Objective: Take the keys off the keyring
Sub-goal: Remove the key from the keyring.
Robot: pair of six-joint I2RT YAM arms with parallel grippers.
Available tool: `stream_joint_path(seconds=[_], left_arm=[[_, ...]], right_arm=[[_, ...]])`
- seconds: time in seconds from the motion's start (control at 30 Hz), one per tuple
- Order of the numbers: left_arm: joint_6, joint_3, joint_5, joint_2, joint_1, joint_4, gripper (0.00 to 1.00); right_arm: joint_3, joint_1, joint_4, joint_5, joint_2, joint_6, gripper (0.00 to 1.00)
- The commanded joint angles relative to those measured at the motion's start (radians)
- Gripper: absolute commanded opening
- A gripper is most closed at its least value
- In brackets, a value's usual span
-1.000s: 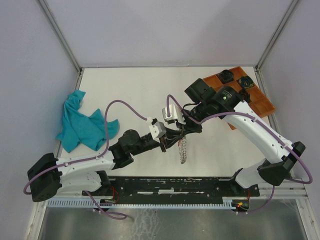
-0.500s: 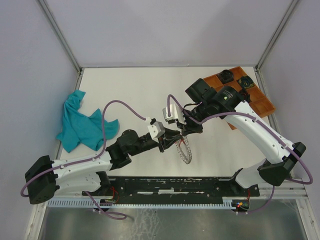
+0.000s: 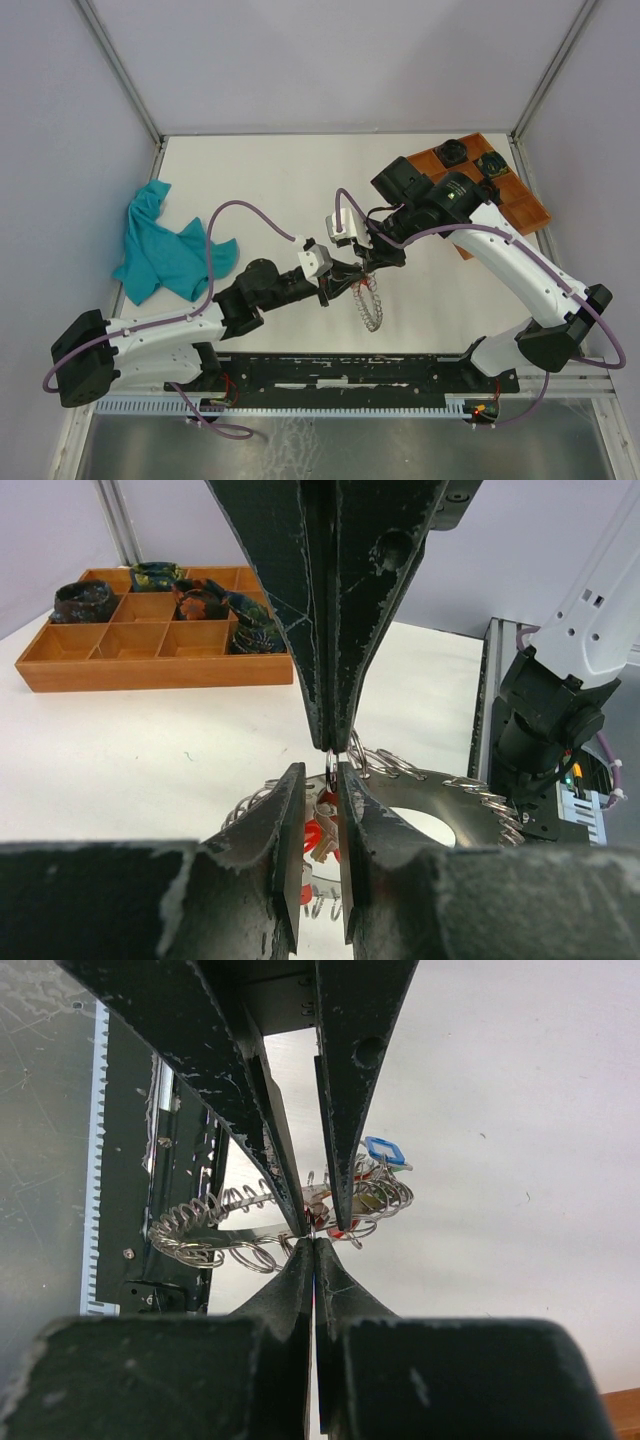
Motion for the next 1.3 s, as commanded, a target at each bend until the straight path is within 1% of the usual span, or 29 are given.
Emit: stream_joint_path(seconds=[0.0,0.07,0.13,0.17,0.23,0.33,0.37,0.57,0.67,0.73,0.9,0.93,1.0,1.03,1.1,1.17,1.27], left_arm=[[0.039,0.034,0.036,0.019,0.006,0.032,0.23],[0.037,0.036,0.041,0.024,0.006,0.035,0.19],[0.035,0.036,0.042,0.026,0.006,0.041,0.12],[0.034,0.035,0.040,0.024,0.006,0.045,0.11],[0.030,0.035,0.040,0.023,0.005,0.047,0.12],[0.023,0.029,0.031,0.016,0.006,0.054,0.23],[0.022,0.026,0.029,0.012,0.006,0.058,0.25],[0.017,0.017,0.033,0.000,0.008,0.067,0.25],[0.019,0.021,0.045,0.006,0.007,0.064,0.18],[0.021,0.022,0.051,0.010,0.007,0.062,0.04],[0.033,0.009,0.047,-0.002,0.008,0.066,0.03],[0.037,0.001,0.041,-0.010,0.008,0.073,0.03],[0.041,-0.019,0.030,-0.030,0.009,0.092,0.03],[0.045,-0.031,0.023,-0.041,0.009,0.104,0.03],[0.058,-0.064,0.021,-0.063,0.009,0.144,0.03],[0.073,-0.100,0.020,-0.083,0.008,0.203,0.03],[0.096,-0.133,0.027,-0.106,0.008,0.273,0.03]], right_arm=[[-0.001,0.000,0.026,-0.051,-0.034,0.004,0.01],[-0.004,0.000,0.027,-0.054,-0.034,0.003,0.01],[-0.009,0.000,0.026,-0.056,-0.037,-0.001,0.01],[-0.011,0.000,0.024,-0.057,-0.038,-0.002,0.01],[-0.014,0.000,0.025,-0.058,-0.038,-0.004,0.01],[-0.015,0.000,0.024,-0.058,-0.040,-0.006,0.01],[-0.015,0.000,0.025,-0.058,-0.041,-0.007,0.01],[-0.015,0.000,0.022,-0.060,-0.039,-0.011,0.01],[-0.014,0.000,0.019,-0.063,-0.038,-0.014,0.01],[-0.014,0.001,0.016,-0.066,-0.036,-0.015,0.01],[-0.014,-0.002,0.015,-0.088,-0.033,-0.012,0.02],[-0.013,-0.007,0.019,-0.096,-0.033,-0.006,0.06],[-0.009,-0.044,0.030,-0.145,-0.034,0.010,0.22],[-0.005,-0.082,0.031,-0.191,-0.034,0.011,0.29],[0.000,-0.166,0.033,-0.311,-0.036,0.007,0.39],[-0.013,-0.228,0.057,-0.406,-0.040,0.016,0.44],[-0.094,-0.261,0.198,-0.502,-0.056,0.110,0.44]])
